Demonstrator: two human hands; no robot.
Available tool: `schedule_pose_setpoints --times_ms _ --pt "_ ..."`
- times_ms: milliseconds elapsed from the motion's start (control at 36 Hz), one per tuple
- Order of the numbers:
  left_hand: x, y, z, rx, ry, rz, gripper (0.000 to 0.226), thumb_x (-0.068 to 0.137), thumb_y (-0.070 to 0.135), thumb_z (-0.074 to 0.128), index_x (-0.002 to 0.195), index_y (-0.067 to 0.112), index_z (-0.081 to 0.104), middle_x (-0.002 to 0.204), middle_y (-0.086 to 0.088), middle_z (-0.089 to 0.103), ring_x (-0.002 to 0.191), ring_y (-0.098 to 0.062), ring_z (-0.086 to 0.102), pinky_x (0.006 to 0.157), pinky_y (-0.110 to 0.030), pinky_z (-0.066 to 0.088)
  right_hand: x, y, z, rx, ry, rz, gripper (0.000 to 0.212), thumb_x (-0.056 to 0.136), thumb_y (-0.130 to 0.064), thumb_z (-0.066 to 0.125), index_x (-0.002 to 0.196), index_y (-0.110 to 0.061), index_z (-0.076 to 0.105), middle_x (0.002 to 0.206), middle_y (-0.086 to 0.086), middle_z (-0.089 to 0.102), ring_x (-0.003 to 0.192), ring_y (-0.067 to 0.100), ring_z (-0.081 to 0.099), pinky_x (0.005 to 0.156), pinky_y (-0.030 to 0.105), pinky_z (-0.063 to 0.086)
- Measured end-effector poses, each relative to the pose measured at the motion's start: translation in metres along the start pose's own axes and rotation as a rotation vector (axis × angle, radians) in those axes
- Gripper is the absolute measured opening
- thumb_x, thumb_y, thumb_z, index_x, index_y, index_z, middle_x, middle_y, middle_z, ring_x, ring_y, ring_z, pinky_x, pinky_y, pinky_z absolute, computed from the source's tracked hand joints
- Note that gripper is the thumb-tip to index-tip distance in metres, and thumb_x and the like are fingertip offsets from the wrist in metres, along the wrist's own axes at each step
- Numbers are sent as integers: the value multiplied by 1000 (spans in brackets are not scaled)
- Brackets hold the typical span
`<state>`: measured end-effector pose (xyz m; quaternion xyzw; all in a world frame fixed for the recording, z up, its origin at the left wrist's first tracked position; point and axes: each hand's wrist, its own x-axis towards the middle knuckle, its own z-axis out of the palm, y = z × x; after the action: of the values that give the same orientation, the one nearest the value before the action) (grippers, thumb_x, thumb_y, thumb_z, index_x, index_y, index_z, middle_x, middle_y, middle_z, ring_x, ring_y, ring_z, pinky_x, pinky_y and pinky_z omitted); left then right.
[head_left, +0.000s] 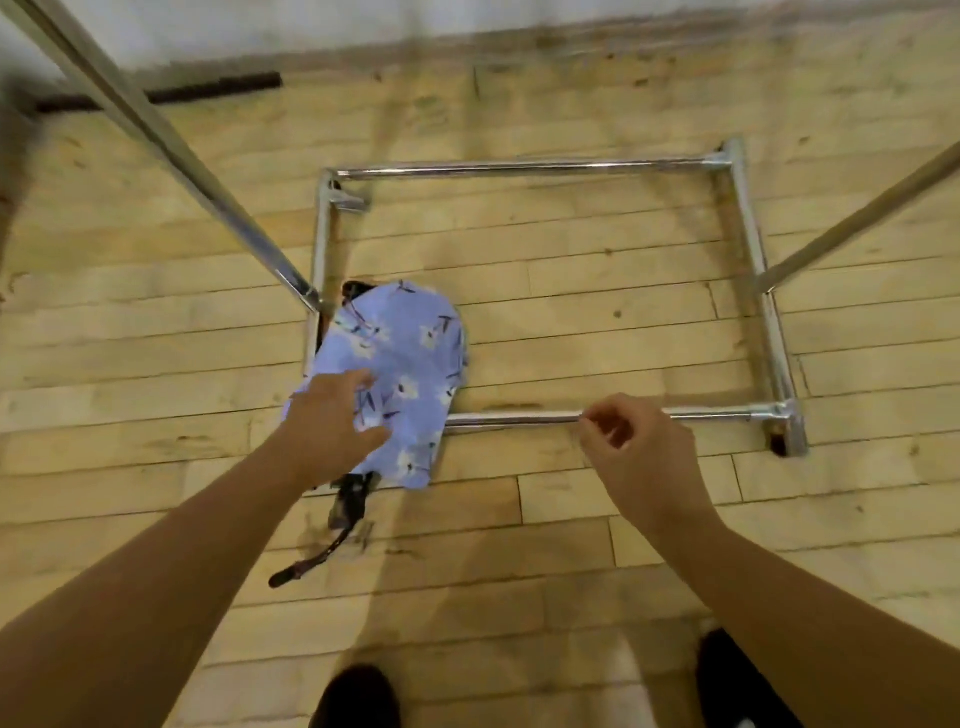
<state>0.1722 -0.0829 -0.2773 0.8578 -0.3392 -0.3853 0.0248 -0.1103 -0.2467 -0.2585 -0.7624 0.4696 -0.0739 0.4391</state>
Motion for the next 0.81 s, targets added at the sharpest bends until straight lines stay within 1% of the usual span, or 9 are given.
schedule_pose_setpoints --times_ms 111,222,278,361,417,500,583,639,806 --pt "30 -38 11 147 77 -65 97 87 56 73 162 27 18 170 -15 12 156 -36 11 122 -55 21 36 39 1 -71 -1 23 5 97 -18 67 99 -21 69 89 -7 65 82 9 61 75 23 55" --pt "45 -50 9 24 142 -80 105 83 45 82 163 25 17 166 -12 28 147 -38 34 115 -56 35 85 68 2 -129 44 49 15 98 -22 66 113 -21 67 98 -6 64 87 8 62 82 29 59" --pt "48 -51 11 -93 124 -109 111 78 43 85 162 38 13 165 -10 32 142 -38 43 109 -56 43 111 77 2 -144 77 46 21 99 -23 66 120 -22 66 104 -7 64 91 7 62 85 30 59" --pt "55 -58 21 -280 112 -178 105 60 55 84 127 82 8 160 -13 39 138 -41 48 103 -60 46 146 86 2 -164 88 53 29 99 -20 64 128 -20 64 119 -2 62 103 12 62 93 33 56" --pt "62 -72 31 -303 165 -146 93 60 60 83 115 86 12 143 -15 54 124 -43 56 96 -59 48 167 91 3 -215 93 44 34 100 -19 61 134 -18 62 131 1 56 110 16 59 97 32 53" --pt "70 -74 32 -287 225 -174 84 71 60 85 121 81 21 117 -13 65 97 -36 63 82 -51 51 187 96 5 -264 59 64 40 104 -21 54 144 -17 53 140 3 44 102 14 56 95 29 53" --pt "81 -73 26 -223 118 -260 83 77 65 79 148 38 45 112 -6 68 97 -34 69 87 -56 55 201 102 9 -412 8 50 35 105 -21 48 138 -12 56 136 7 40 105 18 55 95 30 52" --pt "86 -63 23 -134 52 -287 92 73 81 65 146 29 48 107 1 68 87 -28 70 83 -50 56 204 105 11 -488 4 40 27 105 -20 48 128 -10 59 129 8 44 107 20 51 96 32 51" --pt "73 -31 23 -30 295 -148 39 90 39 75 115 15 57 89 -1 46 73 -23 46 76 -42 41 197 108 14 -598 -31 -1 16 101 -8 57 115 -8 64 113 5 54 102 20 55 93 39 56"
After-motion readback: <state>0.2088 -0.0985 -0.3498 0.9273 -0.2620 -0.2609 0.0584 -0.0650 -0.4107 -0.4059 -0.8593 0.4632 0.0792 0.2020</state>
